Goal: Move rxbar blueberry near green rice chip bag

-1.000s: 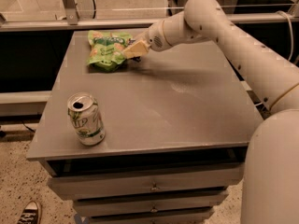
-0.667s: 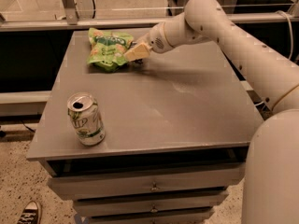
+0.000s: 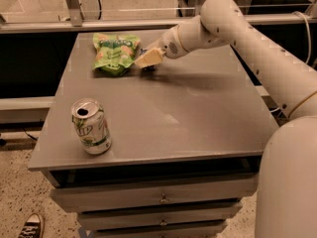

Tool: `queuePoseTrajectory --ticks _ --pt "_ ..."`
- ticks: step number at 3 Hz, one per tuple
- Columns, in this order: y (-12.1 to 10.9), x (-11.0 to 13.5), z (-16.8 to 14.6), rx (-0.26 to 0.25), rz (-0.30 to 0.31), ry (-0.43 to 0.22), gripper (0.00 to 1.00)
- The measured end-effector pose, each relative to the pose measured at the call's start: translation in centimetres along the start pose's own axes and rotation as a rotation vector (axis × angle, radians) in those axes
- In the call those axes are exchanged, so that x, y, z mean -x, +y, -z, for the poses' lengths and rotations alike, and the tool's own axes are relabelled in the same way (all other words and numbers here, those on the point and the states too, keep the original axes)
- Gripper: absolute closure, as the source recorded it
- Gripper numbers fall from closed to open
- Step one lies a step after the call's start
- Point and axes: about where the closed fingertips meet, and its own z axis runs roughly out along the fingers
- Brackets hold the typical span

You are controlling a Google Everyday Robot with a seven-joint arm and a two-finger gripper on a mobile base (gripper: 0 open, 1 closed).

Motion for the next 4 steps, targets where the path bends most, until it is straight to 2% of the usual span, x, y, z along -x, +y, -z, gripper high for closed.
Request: queuePoseTrajectory --ticks 2,4 --pt "1.5 -0.1 -0.8 0.072 -0.015 -0.014 0.51" --pt "2.2 -0.3 -1.0 0.096 -0.039 -0.029 0.04"
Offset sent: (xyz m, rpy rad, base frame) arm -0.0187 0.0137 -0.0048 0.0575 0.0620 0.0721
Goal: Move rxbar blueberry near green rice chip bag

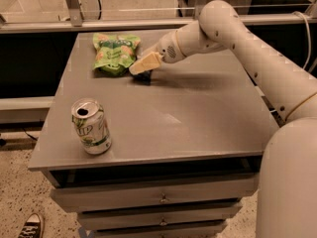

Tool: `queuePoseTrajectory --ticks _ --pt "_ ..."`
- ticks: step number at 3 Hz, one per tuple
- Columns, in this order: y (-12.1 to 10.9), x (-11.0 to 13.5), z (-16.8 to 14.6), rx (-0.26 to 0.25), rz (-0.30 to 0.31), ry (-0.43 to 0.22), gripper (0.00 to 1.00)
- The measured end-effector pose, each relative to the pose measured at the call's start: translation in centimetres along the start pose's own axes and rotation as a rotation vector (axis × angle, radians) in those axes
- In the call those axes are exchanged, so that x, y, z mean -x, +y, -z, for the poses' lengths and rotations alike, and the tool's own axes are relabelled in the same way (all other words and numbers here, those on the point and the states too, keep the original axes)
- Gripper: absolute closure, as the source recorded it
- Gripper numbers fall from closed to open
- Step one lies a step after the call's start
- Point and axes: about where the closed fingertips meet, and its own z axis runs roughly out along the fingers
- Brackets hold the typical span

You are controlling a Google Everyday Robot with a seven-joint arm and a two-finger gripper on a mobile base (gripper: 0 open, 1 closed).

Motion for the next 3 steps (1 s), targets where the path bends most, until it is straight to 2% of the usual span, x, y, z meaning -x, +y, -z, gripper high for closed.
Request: queuePoseTrajectory --ticks 1,2,3 --pt "-0.6 -0.2 1.0 -0.027 -0.017 -0.012 0.0" --pt "-2.2 -0.6 3.3 -0.095 -0.021 -0.016 0.0" --pt "-4.8 -0.8 8.6 -0.191 -0.015 -0.057 0.0"
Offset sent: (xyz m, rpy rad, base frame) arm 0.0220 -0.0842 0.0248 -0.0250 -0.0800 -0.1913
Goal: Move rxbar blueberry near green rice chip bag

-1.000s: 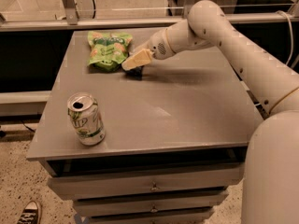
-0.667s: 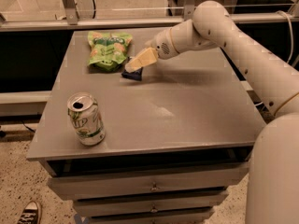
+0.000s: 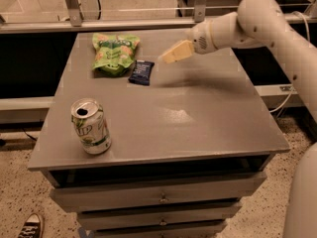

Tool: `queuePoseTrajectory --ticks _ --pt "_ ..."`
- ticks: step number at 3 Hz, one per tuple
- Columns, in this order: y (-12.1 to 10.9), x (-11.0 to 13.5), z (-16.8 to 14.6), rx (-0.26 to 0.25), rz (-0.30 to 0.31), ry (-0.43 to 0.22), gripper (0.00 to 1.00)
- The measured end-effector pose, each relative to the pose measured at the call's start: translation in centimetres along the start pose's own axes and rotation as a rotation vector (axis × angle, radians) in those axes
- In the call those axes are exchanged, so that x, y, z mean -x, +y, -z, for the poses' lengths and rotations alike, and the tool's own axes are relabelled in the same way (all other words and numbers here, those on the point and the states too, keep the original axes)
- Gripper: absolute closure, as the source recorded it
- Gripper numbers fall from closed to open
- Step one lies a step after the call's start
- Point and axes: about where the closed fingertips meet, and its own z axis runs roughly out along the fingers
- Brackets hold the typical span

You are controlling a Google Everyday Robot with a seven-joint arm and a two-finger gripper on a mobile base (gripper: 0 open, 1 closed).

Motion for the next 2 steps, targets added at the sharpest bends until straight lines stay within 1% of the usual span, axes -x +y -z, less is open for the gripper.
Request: queuePoseTrajectory --ticks 1,2 --pt "-4.2 0.0 5.9 -0.097 -0.01 -0.102 0.0" --pt "-4.8 0.0 7.2 -0.116 -0.012 -0.116 0.0"
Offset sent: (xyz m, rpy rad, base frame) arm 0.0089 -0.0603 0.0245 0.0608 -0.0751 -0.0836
